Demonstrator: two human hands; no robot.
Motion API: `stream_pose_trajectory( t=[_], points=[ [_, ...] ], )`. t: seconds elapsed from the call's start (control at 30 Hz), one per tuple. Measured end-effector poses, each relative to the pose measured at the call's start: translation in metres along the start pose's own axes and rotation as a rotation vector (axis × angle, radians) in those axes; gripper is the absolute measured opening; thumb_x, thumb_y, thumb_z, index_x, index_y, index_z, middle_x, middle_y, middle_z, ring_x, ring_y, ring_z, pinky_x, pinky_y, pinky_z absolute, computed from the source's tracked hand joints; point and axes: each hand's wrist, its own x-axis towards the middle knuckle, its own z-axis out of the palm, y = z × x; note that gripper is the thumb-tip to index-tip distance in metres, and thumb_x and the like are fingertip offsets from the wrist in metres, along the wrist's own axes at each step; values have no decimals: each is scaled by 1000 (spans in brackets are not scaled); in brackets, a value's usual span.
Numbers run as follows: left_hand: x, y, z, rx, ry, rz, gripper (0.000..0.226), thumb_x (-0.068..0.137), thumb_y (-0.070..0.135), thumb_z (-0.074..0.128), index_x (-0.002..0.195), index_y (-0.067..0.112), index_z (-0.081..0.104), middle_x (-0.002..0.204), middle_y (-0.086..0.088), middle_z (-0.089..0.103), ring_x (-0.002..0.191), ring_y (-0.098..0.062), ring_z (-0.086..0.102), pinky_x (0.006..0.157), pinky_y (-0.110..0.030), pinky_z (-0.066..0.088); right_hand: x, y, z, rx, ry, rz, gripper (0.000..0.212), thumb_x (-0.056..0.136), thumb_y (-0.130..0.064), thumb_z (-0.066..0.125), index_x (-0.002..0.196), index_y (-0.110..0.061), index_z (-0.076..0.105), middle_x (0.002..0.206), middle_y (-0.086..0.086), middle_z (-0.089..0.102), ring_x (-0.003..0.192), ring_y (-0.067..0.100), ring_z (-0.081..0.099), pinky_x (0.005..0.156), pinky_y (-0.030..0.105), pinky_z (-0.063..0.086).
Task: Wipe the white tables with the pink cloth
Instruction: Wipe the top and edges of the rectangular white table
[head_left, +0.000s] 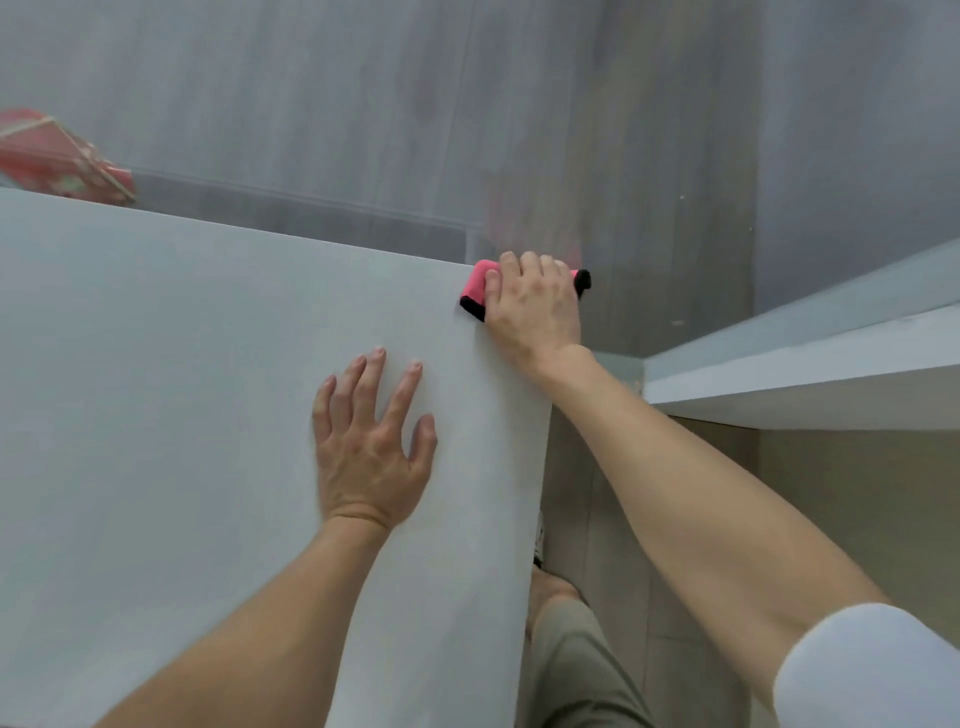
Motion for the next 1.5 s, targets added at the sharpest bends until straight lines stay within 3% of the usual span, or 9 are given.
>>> stream_pose_trajectory(
  t=[0.2,0.47,0.57,0.77,0.83,0.97,1.17,1.3,1.5],
  points=[
    [1,-1,0,2,2,8,57,105,42,54,160,25,54,170,-11,41,156,-36,39,127,-60,28,42,-116,14,56,-157,-240,46,116,-41,30,143,-16,57,131,9,65,118,32,60,101,46,38],
    [0,1,0,-10,6,-9,55,105,41,54,157,25,57,168,-11,43,157,-35,39,128,-60,27,-4,45,-11,21,-18,-88,52,109,-41,25,110,-7,64,100,17,67,92,41,62,85,51,43],
    [0,1,0,-3,7,-2,56,104,41,55,157,25,57,169,-11,43,157,-35,39,127,-60,27,3,-5,-5,-9,-28,-50,56,107,-40,22,114,-5,65,103,19,67,92,41,61,86,51,42],
    [0,1,1,1,28,0,58,104,42,57,160,25,54,170,-10,42,157,-34,40,128,-59,27,35,-106,6,81,-122,-296,44,115,-38,33,141,-11,56,130,10,64,116,34,60,99,46,39],
    [1,1,2,10,28,9,57,104,42,57,159,26,55,169,-10,43,156,-34,40,128,-59,27,36,-84,-2,178,-132,-326,40,114,-36,39,137,-11,58,127,10,66,117,34,62,99,45,40],
    [-1,-1,4,4,35,10,56,104,42,57,157,26,57,167,-10,45,155,-35,41,127,-59,27,15,14,-28,317,-91,-118,28,111,-34,47,108,-11,63,102,10,72,94,38,65,77,37,35],
    [0,-4,6,2,19,-2,57,104,44,55,158,26,56,167,-8,45,155,-33,40,129,-56,25,13,26,-70,98,-210,-92,26,112,-32,51,107,-9,62,97,20,72,89,45,67,72,44,45],
    [2,-1,0,18,-24,-11,59,103,46,54,159,27,54,169,-8,43,157,-31,38,130,-54,24,-50,15,-105,262,-111,13,22,109,-31,55,110,-12,66,95,16,75,84,41,67,69,42,44],
    [1,6,-17,136,-277,-18,63,110,48,36,168,24,37,176,-11,29,163,-32,25,133,-52,18,-200,15,-137,365,-349,-21,19,111,-39,50,114,-25,64,100,3,72,90,26,68,79,47,56]
  ],
)
